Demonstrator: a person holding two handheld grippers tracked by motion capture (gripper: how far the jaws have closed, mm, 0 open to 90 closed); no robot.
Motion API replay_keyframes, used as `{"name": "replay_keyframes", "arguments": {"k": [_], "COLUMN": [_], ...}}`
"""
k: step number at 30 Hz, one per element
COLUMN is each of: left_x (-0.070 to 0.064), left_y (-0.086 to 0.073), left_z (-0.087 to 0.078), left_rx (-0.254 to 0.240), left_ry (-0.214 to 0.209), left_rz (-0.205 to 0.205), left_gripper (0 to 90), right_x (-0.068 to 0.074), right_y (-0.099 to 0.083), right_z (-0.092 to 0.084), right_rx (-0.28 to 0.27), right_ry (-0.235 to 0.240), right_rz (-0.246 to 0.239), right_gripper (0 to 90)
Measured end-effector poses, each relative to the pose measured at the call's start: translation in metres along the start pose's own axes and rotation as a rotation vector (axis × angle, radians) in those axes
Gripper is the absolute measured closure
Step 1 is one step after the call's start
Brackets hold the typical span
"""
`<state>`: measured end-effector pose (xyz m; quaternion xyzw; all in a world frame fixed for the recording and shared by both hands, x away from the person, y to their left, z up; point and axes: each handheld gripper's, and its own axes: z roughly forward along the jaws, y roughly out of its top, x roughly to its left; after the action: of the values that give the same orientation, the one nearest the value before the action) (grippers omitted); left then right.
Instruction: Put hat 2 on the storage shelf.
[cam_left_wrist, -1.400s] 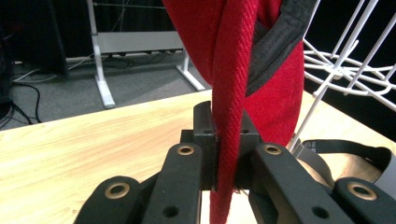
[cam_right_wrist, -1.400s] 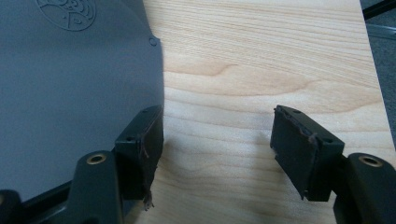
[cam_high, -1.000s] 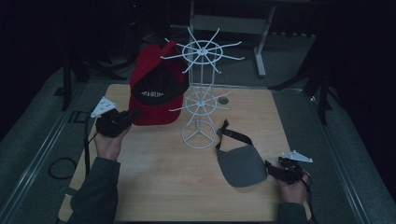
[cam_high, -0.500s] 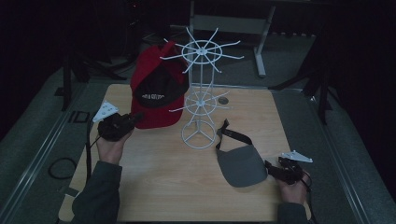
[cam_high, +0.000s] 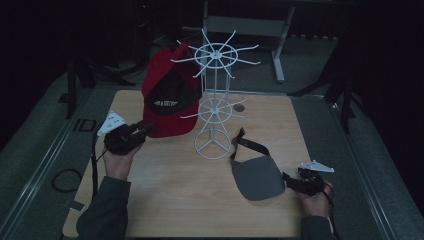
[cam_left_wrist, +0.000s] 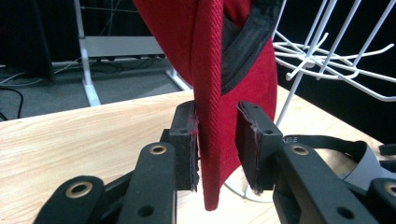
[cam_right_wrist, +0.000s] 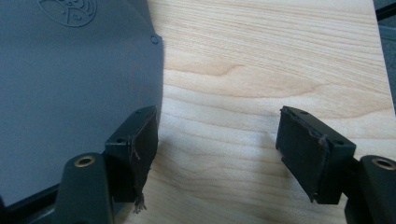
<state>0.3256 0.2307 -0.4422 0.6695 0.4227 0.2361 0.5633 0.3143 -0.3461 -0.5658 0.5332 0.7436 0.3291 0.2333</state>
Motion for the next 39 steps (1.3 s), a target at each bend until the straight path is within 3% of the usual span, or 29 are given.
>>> {"name": "replay_keyframes", "arguments": {"k": [5,11,15,21,27,34,35,36,39], "left_x": [-0.002,-0.004,-0.005,-0.005,-0.005,-0.006,-0.006,-0.007,-0.008], "left_y": [-0.005,-0.010,-0.016,-0.027,-0.036,-0.049,-0.049,-0.054,-0.060], "left_z": [-0.001,-0.006,-0.011,-0.013,-0.014,-0.012,-0.012,-0.009,-0.007], "left_rx": [0.002,0.005,-0.004,0.019,0.036,0.060,0.060,0.074,0.088], "left_ry": [0.003,0.014,0.052,0.070,0.085,0.085,0.085,0.085,0.081], "left_rz": [0.009,0.018,0.019,0.012,0.016,0.010,0.010,0.028,0.033], "left_gripper": [64.9,60.7,60.2,60.2,60.0,60.0,60.0,59.5,59.2], "right_x": [-0.003,-0.005,-0.003,0.006,0.020,0.046,0.046,0.056,0.069], "right_y": [0.004,0.011,0.020,0.043,0.068,0.094,0.094,0.101,0.109], "right_z": [-0.002,-0.003,-0.004,-0.005,-0.001,0.002,0.002,0.004,0.009], "right_rx": [0.027,0.022,0.015,-0.006,-0.018,-0.043,-0.043,-0.043,-0.021], "right_ry": [0.011,0.038,0.045,0.064,0.092,0.146,0.146,0.162,0.180], "right_rz": [0.003,0.018,0.002,-0.045,-0.092,-0.160,-0.160,-0.181,-0.218], "right_gripper": [38.3,46.3,49.2,51.0,57.0,86.6,86.6,90.0,90.0]}}
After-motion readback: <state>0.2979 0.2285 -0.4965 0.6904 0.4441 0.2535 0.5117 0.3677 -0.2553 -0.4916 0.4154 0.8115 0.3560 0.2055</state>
